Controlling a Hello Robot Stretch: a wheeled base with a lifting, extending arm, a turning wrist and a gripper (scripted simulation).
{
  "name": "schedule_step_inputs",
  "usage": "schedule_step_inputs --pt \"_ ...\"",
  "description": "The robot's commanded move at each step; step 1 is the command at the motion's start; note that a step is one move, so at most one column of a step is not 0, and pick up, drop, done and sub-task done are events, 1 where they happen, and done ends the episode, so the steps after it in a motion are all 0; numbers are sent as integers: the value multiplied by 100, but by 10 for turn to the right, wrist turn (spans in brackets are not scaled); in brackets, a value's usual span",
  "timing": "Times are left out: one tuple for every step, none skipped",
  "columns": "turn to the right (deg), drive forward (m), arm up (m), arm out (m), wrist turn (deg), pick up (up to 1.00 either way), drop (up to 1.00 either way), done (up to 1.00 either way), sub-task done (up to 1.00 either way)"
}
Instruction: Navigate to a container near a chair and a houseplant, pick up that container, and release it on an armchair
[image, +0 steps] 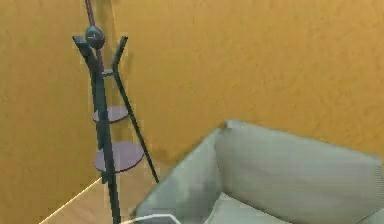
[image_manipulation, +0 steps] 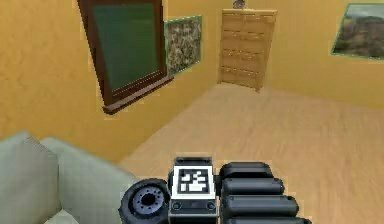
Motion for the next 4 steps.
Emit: schedule_step_inputs --pt "-450 0 0 0 0 0 0 0 0" --pt "-210 0 0 0 0 0 0 0 0" --pt "0 0 0 42 0 0 0 0 0" --pt "0 0 0 0 450 0 0 0 0"
